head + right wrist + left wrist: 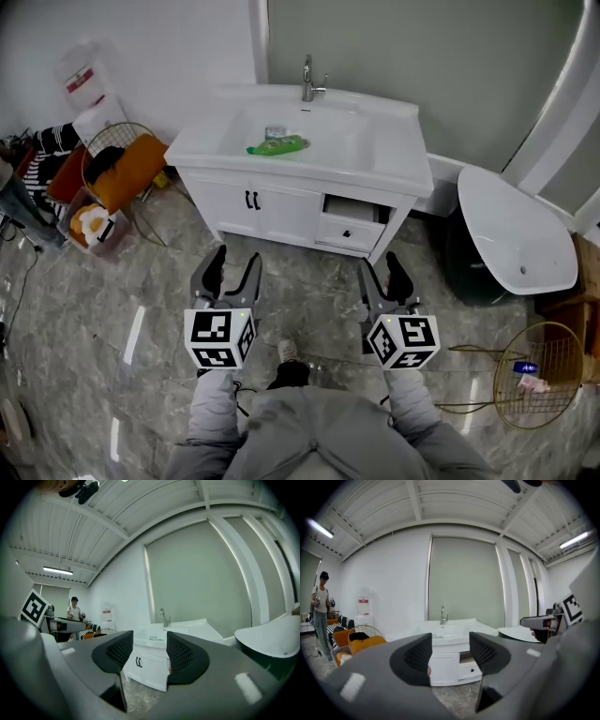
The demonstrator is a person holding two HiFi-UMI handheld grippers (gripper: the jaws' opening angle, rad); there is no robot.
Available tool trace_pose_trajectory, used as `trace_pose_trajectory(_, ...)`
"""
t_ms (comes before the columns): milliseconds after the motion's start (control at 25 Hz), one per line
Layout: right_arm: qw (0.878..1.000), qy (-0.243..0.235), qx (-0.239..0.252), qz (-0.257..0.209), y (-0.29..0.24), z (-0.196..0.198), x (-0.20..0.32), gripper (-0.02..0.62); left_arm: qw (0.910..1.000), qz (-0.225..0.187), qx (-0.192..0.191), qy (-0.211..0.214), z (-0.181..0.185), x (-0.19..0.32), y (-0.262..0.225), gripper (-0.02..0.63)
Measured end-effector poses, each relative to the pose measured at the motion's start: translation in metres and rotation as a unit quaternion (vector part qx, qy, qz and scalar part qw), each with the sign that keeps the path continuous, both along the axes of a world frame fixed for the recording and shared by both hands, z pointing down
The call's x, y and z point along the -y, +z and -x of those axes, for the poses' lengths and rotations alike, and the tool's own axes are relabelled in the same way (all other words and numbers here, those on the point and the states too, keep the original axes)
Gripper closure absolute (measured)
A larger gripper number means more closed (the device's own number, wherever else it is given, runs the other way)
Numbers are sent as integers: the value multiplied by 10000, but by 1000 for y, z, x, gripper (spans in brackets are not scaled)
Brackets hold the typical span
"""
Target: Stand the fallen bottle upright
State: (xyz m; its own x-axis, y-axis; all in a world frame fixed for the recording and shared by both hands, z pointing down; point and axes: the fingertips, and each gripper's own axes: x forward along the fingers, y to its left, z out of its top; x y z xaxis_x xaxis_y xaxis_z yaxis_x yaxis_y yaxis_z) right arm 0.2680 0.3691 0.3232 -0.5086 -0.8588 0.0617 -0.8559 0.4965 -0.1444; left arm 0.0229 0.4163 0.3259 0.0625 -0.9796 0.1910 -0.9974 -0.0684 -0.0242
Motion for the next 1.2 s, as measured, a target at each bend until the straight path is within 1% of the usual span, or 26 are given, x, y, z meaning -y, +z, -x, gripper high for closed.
trace_pose_trajectory(160, 9999, 156, -20, 19, -3, 36, 57, 373, 9999, 34, 99, 129, 36, 60, -2, 337)
trace_pose_trajectory(320, 9996, 266, -10, -22, -9, 68, 101, 373, 9994, 7, 243, 259, 67, 111, -6, 337)
trace_pose_trajectory(520, 9995, 313, -65, 5, -7, 98, 140, 373, 9992, 27, 232, 322, 95, 152, -4, 337)
trace_pose_trajectory(680, 9995, 290, -122, 31, -4, 115, 167, 373, 9993, 59, 203, 300, 111, 176, 0, 337)
trace_pose_trajectory(880, 9997, 180, -161, 27, -3, 138, 204, 373, 9996, 97, 180, 205, 131, 204, 6, 337)
trace_pose_trajectory(1080, 9998, -67, -175, 35, 1, 167, 245, 373, 9997, 144, 198, 42, 150, 236, 11, 337)
trace_pose_trajectory(1200, 9995, -239, -222, 35, 1, 182, 278, 373, 9998, 122, 143, -119, 163, 262, 10, 337)
